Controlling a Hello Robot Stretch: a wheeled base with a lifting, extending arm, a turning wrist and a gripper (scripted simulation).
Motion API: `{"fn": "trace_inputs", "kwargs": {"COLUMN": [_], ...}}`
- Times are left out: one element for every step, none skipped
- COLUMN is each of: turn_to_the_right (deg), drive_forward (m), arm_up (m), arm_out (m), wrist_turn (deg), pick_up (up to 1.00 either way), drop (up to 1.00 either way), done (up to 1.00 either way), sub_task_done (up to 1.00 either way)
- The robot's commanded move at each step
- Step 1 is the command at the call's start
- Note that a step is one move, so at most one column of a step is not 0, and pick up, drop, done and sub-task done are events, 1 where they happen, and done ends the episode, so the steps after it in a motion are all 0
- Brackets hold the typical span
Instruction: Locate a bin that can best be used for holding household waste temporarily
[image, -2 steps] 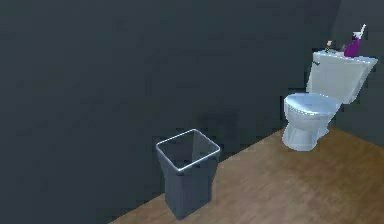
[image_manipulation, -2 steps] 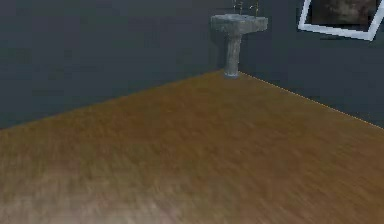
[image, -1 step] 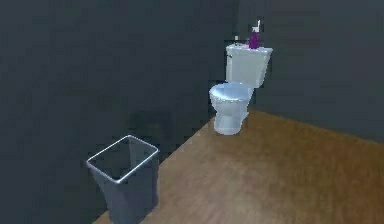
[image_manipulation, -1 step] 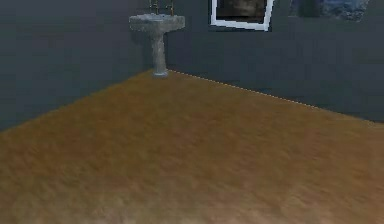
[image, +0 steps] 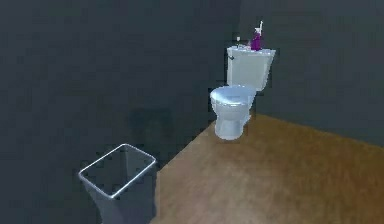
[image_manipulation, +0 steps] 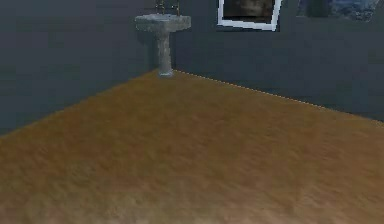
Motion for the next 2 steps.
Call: {"fn": "trace_inputs", "kwargs": {"turn_to_the_right": [-24.0,0.0], "drive_forward": [0.0,0.0], "arm_up": [0.0,0.0], "arm_out": [0.0,0.0], "wrist_turn": [0.0,0.0], "pick_up": [0.0,0.0], "drop": [0.0,0.0], "done": [0.0,1.0], "sub_task_done": [0.0,0.0]}}
